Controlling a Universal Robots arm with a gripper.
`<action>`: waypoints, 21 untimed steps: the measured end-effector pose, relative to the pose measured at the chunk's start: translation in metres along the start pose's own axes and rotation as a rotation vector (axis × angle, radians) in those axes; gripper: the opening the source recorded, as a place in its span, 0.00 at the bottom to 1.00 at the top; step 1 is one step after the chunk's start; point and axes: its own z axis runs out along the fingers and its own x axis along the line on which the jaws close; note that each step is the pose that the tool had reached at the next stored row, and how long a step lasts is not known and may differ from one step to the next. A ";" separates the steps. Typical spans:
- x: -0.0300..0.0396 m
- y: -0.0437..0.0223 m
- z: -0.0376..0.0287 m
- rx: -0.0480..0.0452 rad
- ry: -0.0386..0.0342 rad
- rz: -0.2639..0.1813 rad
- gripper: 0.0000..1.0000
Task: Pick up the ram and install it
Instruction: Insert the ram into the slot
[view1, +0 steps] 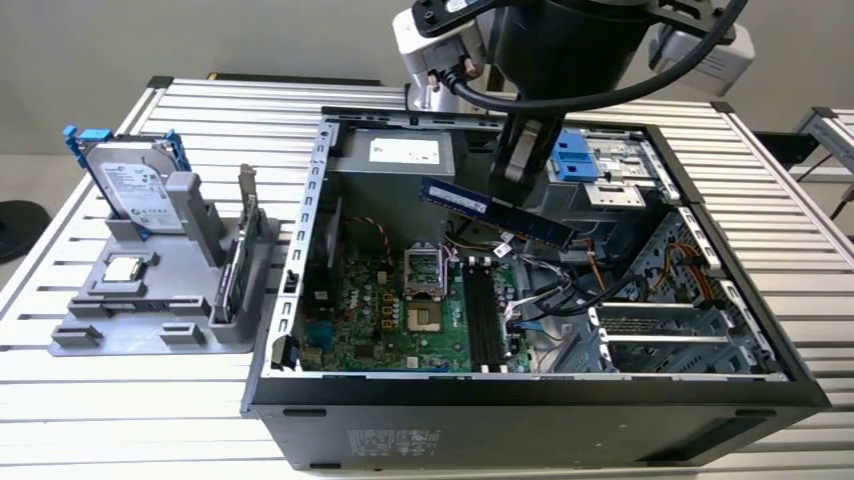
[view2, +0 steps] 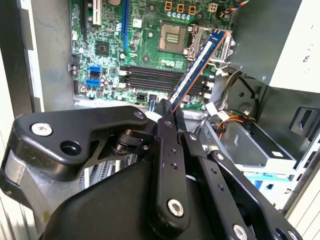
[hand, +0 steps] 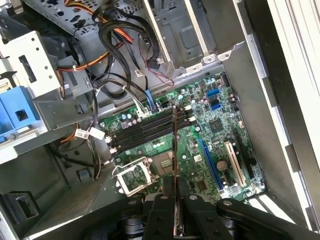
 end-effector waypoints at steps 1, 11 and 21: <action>0.0000 0.0000 0.0000 -0.0001 0.0000 0.003 0.00; 0.0000 0.0000 -0.0001 0.0001 0.0010 0.032 0.00; 0.0000 0.0000 0.0000 0.0009 0.0042 0.079 0.00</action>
